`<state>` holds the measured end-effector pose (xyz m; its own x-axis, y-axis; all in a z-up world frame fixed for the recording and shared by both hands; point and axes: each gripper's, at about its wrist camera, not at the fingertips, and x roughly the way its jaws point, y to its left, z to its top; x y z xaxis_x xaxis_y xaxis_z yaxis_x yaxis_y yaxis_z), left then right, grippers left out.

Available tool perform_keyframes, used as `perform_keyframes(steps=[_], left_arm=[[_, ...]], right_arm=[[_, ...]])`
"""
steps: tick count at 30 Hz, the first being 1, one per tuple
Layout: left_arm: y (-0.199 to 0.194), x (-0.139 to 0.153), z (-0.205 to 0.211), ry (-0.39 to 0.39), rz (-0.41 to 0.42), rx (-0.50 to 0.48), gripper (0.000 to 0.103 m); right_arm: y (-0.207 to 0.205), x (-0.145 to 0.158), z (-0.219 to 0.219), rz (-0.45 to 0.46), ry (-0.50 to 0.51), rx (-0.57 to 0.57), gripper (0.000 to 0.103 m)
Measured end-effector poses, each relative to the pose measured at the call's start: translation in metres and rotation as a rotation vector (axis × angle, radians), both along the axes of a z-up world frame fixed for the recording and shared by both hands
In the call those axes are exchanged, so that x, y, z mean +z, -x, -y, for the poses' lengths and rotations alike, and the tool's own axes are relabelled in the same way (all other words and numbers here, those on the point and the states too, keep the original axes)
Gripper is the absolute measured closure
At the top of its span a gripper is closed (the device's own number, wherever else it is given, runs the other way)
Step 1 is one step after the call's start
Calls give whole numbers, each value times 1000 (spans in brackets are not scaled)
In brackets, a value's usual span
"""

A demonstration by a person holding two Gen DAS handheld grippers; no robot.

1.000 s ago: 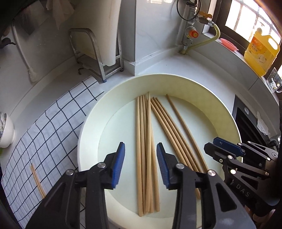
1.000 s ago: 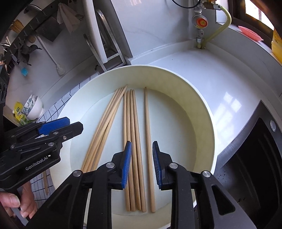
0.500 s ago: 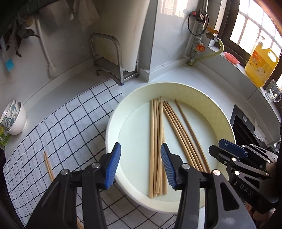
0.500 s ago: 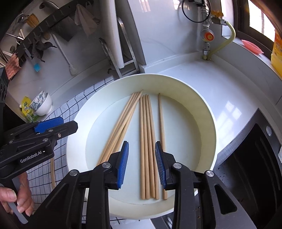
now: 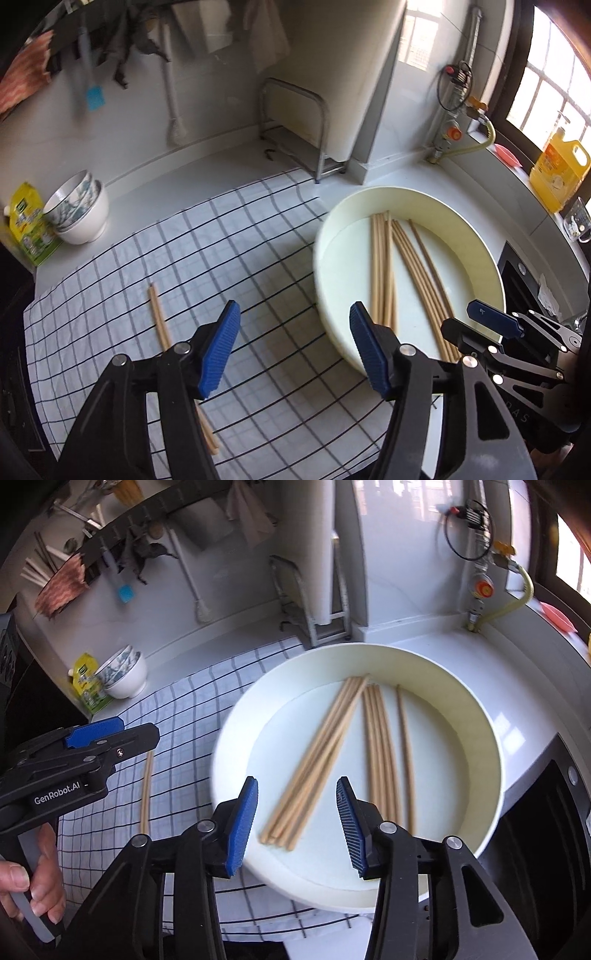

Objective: Organize utensils
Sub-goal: 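Move both open grippers back over the last two chopsticks on the cloth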

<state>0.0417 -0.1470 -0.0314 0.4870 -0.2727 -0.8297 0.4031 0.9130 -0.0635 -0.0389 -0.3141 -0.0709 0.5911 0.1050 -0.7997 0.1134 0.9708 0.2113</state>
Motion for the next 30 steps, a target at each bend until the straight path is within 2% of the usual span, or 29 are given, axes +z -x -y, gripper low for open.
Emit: perform_keyframes(steps=[5,11,19,23,30], left_arm=[[3,2,-40,6,3,81,35],[9,-2,-94,9,-11,193,34],[16,-24,-166,-13,-51,342,31],[18,-36,-190,-20,-72,391,31],[18,-61,-213,-39,-115,435,31]], right_arm=[[-5,4,-39,9,4,71,55],[-16,4,-84,0,12,160,55],[-32,-6,-142,-26,16,289,53],[-42,-21,-167,-50,27,336,52],[-57,-68,-195,-125,30,387,52]])
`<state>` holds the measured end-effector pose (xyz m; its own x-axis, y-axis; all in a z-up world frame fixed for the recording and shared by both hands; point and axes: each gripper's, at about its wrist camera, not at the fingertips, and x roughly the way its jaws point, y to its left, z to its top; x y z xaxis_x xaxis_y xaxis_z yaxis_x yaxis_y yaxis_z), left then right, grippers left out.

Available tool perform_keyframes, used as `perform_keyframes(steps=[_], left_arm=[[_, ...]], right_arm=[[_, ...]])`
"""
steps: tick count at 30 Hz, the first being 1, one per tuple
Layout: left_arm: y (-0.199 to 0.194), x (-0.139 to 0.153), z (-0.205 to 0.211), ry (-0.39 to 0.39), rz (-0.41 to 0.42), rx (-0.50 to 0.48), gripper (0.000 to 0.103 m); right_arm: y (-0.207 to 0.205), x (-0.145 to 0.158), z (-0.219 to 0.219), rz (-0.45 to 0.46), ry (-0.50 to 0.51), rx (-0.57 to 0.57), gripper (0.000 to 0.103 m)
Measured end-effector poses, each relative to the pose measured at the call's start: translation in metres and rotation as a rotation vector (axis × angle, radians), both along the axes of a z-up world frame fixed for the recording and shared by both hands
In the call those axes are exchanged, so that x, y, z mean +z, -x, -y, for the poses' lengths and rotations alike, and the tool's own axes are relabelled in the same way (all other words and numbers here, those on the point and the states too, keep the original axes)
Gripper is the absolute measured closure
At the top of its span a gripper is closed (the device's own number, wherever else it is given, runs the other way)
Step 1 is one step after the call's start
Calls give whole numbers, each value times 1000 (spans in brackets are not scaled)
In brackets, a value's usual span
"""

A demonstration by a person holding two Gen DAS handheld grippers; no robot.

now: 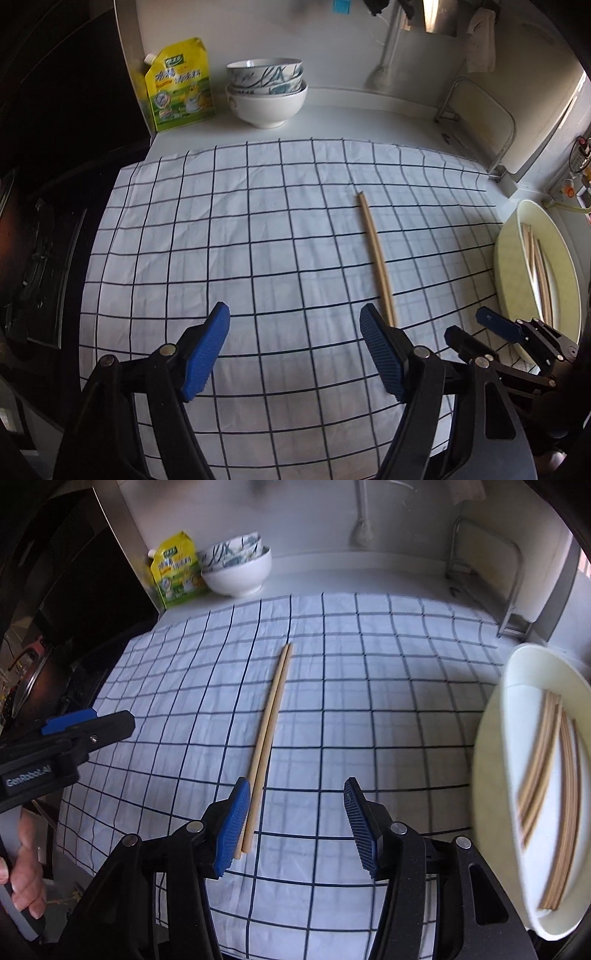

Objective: Organize utensils
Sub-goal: 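Move both open grippers back over the last two chopsticks on the cloth, then close the right gripper on one chopstick while the left gripper grasps the other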

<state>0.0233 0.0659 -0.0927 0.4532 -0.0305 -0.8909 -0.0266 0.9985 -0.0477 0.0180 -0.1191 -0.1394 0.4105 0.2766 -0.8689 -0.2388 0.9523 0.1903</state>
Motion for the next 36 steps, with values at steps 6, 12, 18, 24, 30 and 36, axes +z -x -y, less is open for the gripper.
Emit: perform_keyframes(steps=[6,12,18,24,30,36], left_arm=[[0,-17,-9,8,-32,22,31],[-2,-24,-12,13,-37,24,31],[3,-28,-12,10,-45,20,31],[6,-29,-11,11,-47,13,31],[8,-28,-9,11,-45,5,31],[8,-32,-2,13,-50,-8,31]], right_arm=[[-2,-27,-16,-24,35,13,52],[-2,-40,-23,-20,71,11,52],[4,-47,-25,-5,90,10,52],[7,-48,-35,15,126,39,55],[8,-50,-40,30,143,60,71],[6,-50,-37,26,120,71,96]])
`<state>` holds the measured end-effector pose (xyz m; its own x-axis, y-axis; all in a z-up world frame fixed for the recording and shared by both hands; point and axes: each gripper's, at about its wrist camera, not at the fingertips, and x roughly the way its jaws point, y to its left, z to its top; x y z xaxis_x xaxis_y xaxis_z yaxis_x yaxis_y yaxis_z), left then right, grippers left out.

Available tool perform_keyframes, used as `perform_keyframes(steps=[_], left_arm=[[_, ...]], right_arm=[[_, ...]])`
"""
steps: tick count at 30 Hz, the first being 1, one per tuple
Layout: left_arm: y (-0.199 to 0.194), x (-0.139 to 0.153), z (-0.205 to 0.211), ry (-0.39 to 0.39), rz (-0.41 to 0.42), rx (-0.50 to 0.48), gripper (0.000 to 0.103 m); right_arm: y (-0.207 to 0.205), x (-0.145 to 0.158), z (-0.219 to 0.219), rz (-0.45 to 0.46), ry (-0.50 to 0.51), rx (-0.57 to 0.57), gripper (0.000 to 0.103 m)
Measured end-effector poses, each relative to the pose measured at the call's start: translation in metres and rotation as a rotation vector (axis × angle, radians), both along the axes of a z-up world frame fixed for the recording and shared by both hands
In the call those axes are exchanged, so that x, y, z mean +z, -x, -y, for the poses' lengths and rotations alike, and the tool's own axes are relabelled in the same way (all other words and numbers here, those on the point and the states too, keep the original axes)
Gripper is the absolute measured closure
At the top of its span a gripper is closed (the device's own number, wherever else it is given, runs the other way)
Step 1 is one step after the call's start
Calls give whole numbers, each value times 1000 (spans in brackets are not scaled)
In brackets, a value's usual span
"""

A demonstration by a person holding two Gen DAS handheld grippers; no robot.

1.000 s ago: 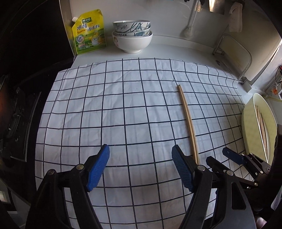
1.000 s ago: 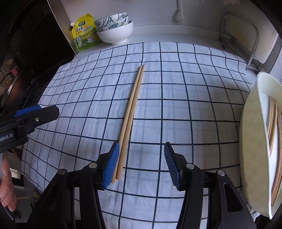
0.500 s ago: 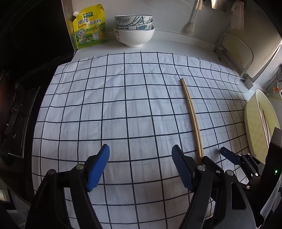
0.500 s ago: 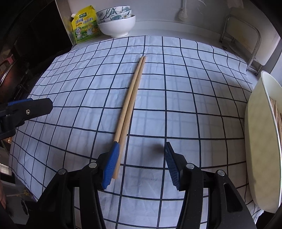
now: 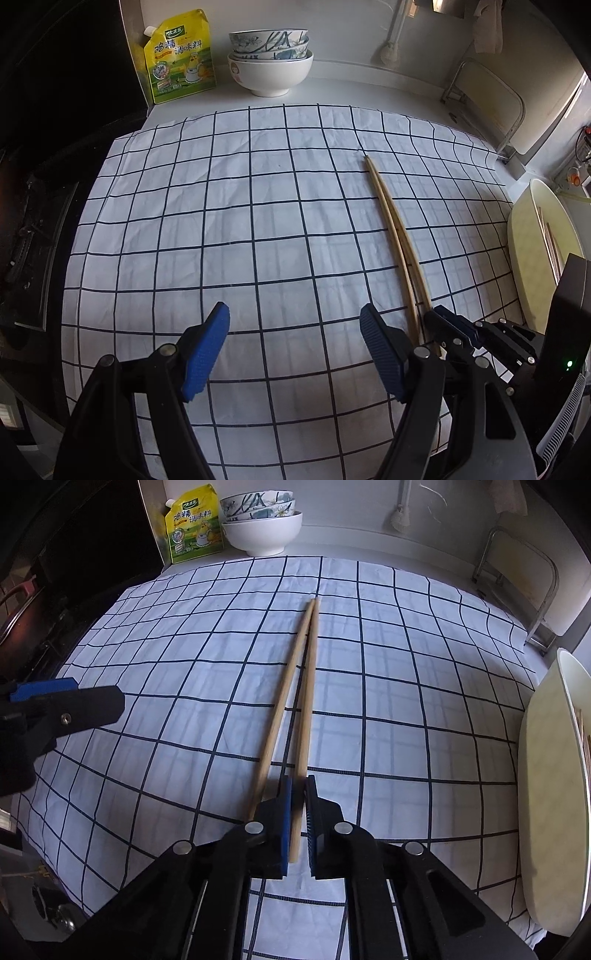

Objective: Organize utensils
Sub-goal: 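Close the right gripper on one chopstick while the left gripper grasps the other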

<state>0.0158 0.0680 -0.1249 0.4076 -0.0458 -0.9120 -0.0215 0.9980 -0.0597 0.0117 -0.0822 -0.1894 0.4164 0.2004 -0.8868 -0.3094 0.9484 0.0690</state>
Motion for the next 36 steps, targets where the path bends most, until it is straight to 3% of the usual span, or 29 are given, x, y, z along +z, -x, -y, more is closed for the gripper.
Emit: perform_keyframes(steps=[15,23,27,36], left_arm=[[-21,-25,55,22,-1,-68,31],[-36,-32,81,21,11,-92,31],[-43,-33,91,15,27,-108,30],[-54,-39,102,8,28,-122,30]], right_arm=[[8,-3,68,-2,-2,-143,96],[8,0,82,3,-22,-164,96],[5,6,85,40,-25,-168,76],[-5,-1,83,40,-28,-172,76]])
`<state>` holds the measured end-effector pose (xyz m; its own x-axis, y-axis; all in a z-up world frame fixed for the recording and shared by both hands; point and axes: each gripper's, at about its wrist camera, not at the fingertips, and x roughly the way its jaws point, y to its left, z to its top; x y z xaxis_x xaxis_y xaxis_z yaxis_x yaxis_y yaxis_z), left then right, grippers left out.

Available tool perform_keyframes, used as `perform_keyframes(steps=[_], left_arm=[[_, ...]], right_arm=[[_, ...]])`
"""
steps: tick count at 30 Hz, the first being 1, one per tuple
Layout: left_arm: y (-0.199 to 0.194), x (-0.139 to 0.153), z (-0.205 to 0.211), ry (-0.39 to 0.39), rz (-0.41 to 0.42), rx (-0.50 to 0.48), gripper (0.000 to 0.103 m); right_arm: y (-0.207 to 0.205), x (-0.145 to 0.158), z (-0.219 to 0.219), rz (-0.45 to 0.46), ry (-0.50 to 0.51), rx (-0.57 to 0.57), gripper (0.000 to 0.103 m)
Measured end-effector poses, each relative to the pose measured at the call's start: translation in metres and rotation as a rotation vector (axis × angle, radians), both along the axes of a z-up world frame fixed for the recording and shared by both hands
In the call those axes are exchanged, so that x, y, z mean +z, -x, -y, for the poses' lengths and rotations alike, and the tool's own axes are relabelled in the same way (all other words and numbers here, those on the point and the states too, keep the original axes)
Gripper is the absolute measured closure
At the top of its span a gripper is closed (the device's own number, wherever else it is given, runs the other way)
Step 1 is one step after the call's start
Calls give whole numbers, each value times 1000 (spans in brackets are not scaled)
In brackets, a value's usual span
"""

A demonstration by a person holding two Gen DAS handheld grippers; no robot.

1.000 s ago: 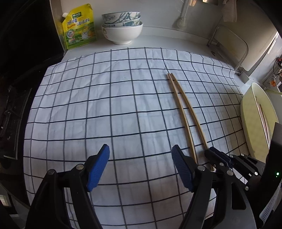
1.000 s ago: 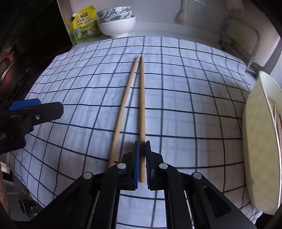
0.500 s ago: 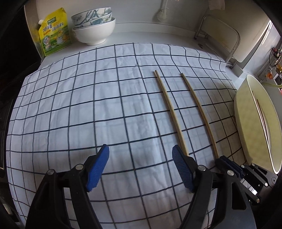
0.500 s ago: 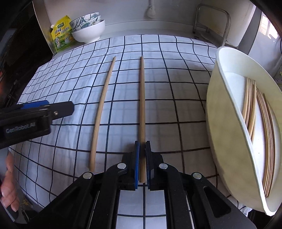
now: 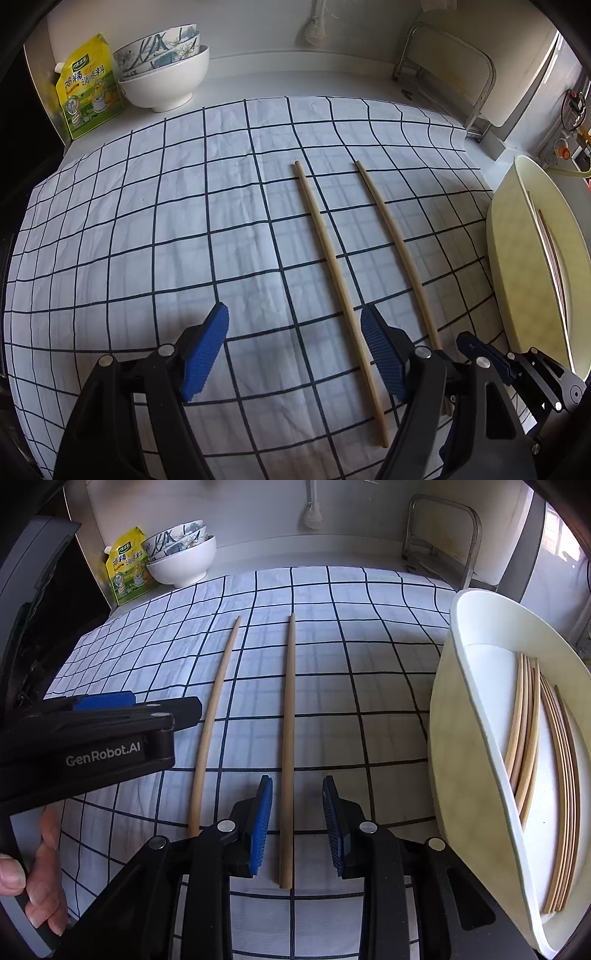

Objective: Organize utensils
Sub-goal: 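Close the right gripper on one chopstick while the left gripper grasps the other, then carry the chopstick in the right gripper over the basin while the left gripper carries its own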

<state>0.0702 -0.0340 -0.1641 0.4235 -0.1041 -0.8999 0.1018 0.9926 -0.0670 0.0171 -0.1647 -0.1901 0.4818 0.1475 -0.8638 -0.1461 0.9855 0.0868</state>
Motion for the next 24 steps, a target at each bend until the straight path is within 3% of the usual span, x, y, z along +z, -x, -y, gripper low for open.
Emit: perform_keyframes(steps=[9,14,17,19,20,24], left_arm=[[-12,-11,7,-9,-28,-2,32],[-15,-14,15,-48,-23,-17,52],[-16,-13,14,-48,-18,-18,77],[-16,-13,12,-42,-21,-23,94],[-16,-13,11,-38,-24,-25,95],[-14,-13,10,-24,-33,-36,96]], right_arm=[[-3,-3,-1,8,15,0,76],[-6,-5,-9,22,57,24,76],[-5,-5,-11,30,70,34,80],[-5,-5,-13,32,76,41,90],[-4,-5,-15,33,83,44,96],[-5,-5,-15,22,75,46,97]])
